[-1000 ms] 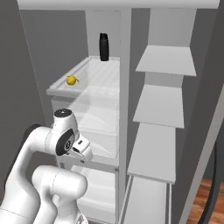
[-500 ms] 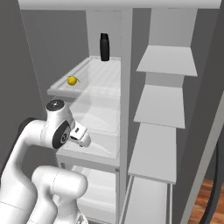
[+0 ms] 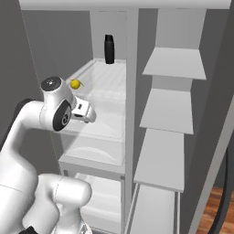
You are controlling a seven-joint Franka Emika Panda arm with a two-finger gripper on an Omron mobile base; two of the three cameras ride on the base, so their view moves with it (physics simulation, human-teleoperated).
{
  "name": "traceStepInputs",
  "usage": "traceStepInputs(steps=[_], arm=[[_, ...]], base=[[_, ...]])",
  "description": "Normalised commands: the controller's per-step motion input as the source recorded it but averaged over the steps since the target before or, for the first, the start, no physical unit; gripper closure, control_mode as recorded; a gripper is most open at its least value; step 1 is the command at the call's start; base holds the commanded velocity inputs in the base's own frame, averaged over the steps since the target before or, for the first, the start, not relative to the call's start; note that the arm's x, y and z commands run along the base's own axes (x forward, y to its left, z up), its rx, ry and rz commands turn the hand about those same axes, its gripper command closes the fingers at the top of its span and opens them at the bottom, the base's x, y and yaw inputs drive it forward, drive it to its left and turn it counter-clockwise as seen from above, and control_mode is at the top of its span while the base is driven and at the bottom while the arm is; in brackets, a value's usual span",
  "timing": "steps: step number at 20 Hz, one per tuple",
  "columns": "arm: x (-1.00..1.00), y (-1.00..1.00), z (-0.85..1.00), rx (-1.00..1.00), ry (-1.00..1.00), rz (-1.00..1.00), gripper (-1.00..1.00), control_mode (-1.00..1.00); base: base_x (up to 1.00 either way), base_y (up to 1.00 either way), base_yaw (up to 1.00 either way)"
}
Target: Take the garlic and lemon from the fridge shelf and place them in the freezer drawer to begin freezing them.
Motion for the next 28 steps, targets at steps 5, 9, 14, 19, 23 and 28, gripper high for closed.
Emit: traceStepInputs(steps=[5, 9, 14, 19, 23, 28], arm=[[0.06, 0.05, 0.91, -0.06, -0.18, 0.08, -1.0, -1.0], [0.26, 0.17, 0.37, -0.03, -0.17, 0.05, -1.0, -1.0], [0.41, 0.33, 0.07, 0.0, -0.01, 0.03, -1.0, -1.0], [0.54, 0.37, 0.01, 0.0, 0.0, 0.03, -1.0, -1.0], [0.54, 0.3, 0.02, 0.0, 0.0, 0.05, -1.0, -1.0], [0.49, 0.14, 0.0, 0.0, 0.0, 0.03, -1.0, -1.0]], base=[[0.0, 0.0, 0.0], [0.0, 0.0, 0.0], [0.0, 0.0, 0.0], [0.0, 0.0, 0.0], [0.0, 0.0, 0.0], [0.0, 0.0, 0.0]])
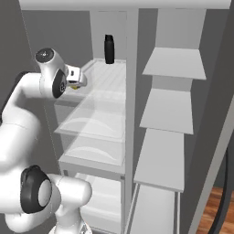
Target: Take the garlic and lemon from the fridge shelf and place them in the freezer drawer to begin freezing them.
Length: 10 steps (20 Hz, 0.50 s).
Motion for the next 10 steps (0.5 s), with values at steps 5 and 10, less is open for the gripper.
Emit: traceStepInputs(steps=[5, 10], arm=[[0.46, 0.04, -0.01, 0.0, 0.01, 0.01, -1.0, -1.0], [0.44, 0.17, -0.03, 0.0, 0.04, 0.0, -1.0, -1.0]], base=[[0.0, 0.0, 0.0], [0.0, 0.0, 0.0]])
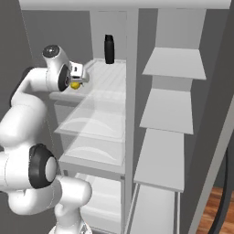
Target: Take the garlic and lemon from the fridge shelf and place them in the freezer drawer to begin freezing them.
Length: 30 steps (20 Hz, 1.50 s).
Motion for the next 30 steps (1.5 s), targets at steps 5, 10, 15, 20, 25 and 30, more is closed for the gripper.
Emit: traceStepInputs(steps=[5, 10, 15, 20, 25, 30], arm=[[0.39, 0.08, -0.17, 0.0, 0.04, 0.0, -1.0, -1.0], [0.33, 0.0, -0.22, 0.0, 0.05, 0.0, -1.0, -1.0], [0.23, 0.01, -0.23, 0.0, 0.06, 0.0, -1.0, -1.0], [0.16, 0.09, -0.25, 0.0, 0.06, 0.0, 1.0, -1.0], [-0.13, -0.03, -0.02, 0.01, -0.02, 0.0, 1.0, -1.0], [-0.65, -0.51, 0.31, 0.01, -0.17, 0.0, 1.0, -1.0]], base=[[0.0, 0.0, 0.0], [0.0, 0.0, 0.0], [0.0, 0.0, 0.0], [0.0, 0.0, 0.0], [0.0, 0.0, 0.0], [0.0, 0.0, 0.0]])
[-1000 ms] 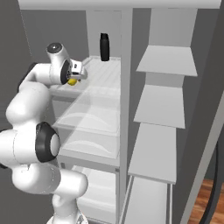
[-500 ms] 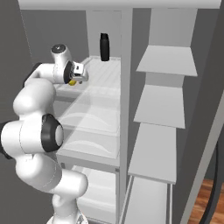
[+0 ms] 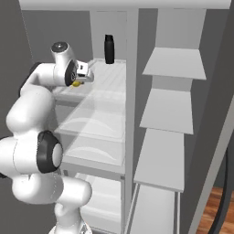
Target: Take the garlic and lemon from the fridge shelf and place them in the freezer drawer to begin freezing them.
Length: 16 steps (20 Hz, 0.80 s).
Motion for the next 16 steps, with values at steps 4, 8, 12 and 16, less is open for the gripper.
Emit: traceStepInputs(steps=[4, 8, 12, 16], arm=[[-0.92, -0.81, 0.22, 0.03, -0.14, 0.0, 1.0, -1.0], [-1.0, -0.32, -0.08, 0.02, -0.01, 0.0, 1.0, -1.0], [-1.0, -0.03, -0.2, 0.0, 0.0, 0.0, 1.0, -1.0], [-1.0, 0.0, -0.38, 0.01, 0.0, -0.02, 1.0, -1.0]], base=[[0.0, 0.0, 0.0], [0.0, 0.0, 0.0], [0.0, 0.0, 0.0], [0.0, 0.0, 0.0]])
